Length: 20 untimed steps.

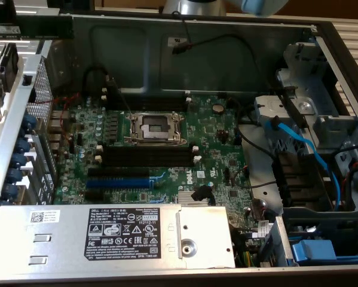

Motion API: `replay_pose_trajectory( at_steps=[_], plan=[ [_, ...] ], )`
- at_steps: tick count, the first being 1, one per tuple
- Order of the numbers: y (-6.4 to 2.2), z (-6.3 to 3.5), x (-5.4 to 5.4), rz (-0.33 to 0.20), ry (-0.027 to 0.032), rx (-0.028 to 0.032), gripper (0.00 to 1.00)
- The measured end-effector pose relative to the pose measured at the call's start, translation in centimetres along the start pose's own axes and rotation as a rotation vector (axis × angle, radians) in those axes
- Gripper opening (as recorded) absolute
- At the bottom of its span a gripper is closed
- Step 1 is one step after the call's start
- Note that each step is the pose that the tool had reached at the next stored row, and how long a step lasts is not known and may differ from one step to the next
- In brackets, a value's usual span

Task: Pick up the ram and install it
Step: 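Pick up the ram and move it above insertion slot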

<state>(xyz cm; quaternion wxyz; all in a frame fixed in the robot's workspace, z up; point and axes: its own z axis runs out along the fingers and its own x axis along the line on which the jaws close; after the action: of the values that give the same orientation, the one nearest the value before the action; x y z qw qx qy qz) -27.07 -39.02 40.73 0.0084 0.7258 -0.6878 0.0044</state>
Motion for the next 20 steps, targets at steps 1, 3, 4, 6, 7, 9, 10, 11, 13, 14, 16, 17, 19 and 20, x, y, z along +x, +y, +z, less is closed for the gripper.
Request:
replay_pose_trajectory(
  at_steps=[1,3,4,6,7,9,10,11,13,14,16,17,19,20],
  plan=[
    [-0.70,-0.08,0.2,0.000,0.0000,0.0005,0.12],
    [-2.11,-0.22,0.5,0.000,0.0001,0.0012,0.12],
    [-2.87,-0.28,0.6,0.000,0.0001,0.0014,0.12],
    [-4.35,-0.38,0.9,0.000,0.0001,0.0017,0.12],
    [-5.08,-0.43,1.1,0.000,0.0002,0.0017,0.12],
    [-6.66,-0.52,1.4,0.000,0.0001,0.0019,0.12],
    [-7.43,-0.56,1.6,0.000,0.0002,0.0019,0.12],
    [-8.24,-0.60,1.8,0.000,0.0001,0.0019,0.12],
    [-9.93,-0.65,2.1,0.000,0.0001,0.0019,0.12],
    [-10.36,-0.66,2.1,0.000,0.0001,0.0019,0.12],
    [-11.71,-0.67,2.3,0.000,0.0001,0.0021,0.12],
    [-12.14,-0.67,2.3,0.000,0.0001,0.0022,0.12],
    [-13.05,-0.68,2.3,0.000,0.0002,0.0037,0.12],
    [-13.47,-0.68,2.4,0.000,0.0002,0.0052,0.12]
  ],
)
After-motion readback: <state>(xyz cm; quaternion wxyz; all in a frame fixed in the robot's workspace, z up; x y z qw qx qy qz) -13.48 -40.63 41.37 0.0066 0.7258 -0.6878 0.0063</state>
